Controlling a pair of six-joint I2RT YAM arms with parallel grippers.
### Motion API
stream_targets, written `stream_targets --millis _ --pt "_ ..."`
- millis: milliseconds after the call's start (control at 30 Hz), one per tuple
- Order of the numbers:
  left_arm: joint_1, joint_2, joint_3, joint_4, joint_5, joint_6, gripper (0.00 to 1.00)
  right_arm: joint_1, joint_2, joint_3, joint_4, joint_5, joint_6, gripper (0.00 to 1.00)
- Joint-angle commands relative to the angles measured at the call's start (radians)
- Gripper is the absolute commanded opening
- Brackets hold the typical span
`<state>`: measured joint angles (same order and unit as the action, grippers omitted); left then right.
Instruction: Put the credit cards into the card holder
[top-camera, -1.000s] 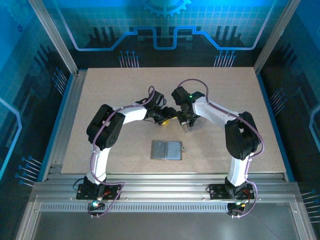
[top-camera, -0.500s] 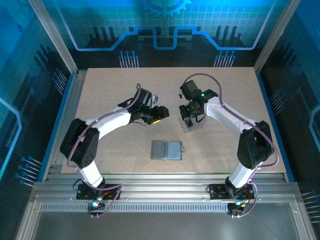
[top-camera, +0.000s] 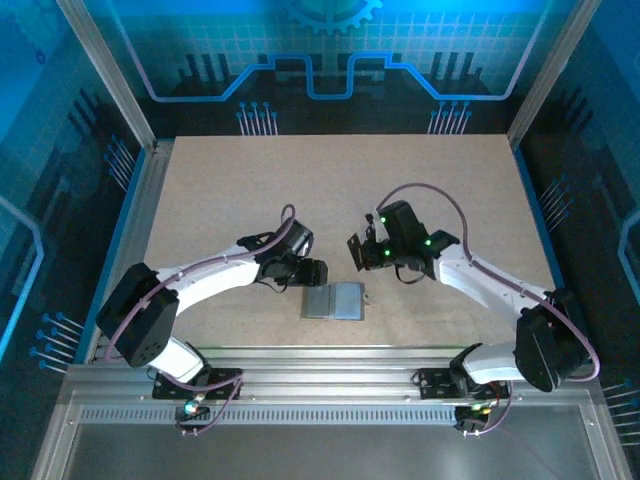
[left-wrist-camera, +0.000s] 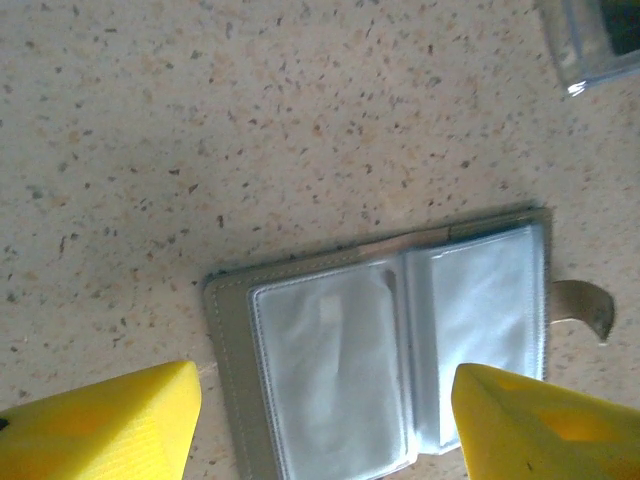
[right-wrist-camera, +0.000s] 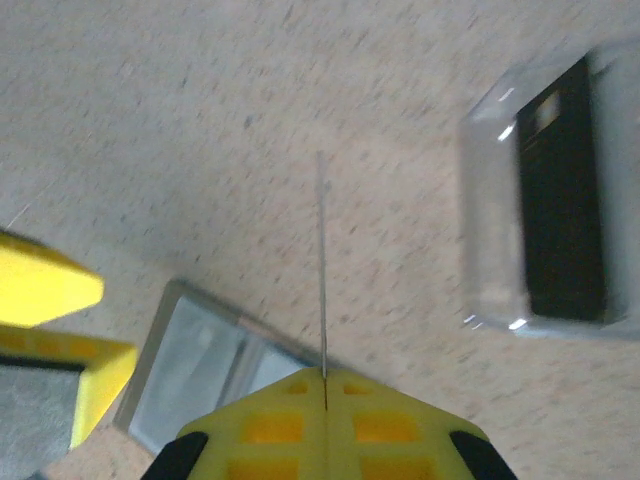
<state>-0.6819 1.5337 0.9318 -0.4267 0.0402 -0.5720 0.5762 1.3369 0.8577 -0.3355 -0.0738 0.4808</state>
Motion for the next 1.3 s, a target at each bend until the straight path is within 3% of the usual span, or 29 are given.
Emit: stream_targets --millis 0,267,433,967,1267 --pt "-0.024 0.037 -0.025 -0.040 -0.114 0.020 0.69 0.063 -0.032 -0.117 0.256 -0.055 0.130 0.00" --pt "-0.053 0.128 -0.040 -0.001 -0.130 -0.005 0.63 0.195 -0.061 -0.323 0.525 0.089 0.294 0.00" --pt "-0.068 0.150 -0.060 0.024 -0.126 -0.020 0.57 0.228 -0.069 -0.380 0.566 0.147 0.357 0.00" --pt "-0.131 0.105 -0.170 0.099 -0.116 -0.132 0.53 0.250 -0.090 -0.462 0.708 0.151 0.511 0.00" --pt "-0.154 0.105 -0.193 0.116 -0.119 -0.165 0.53 0.266 -0.024 -0.462 0.749 0.167 0.534 0.00"
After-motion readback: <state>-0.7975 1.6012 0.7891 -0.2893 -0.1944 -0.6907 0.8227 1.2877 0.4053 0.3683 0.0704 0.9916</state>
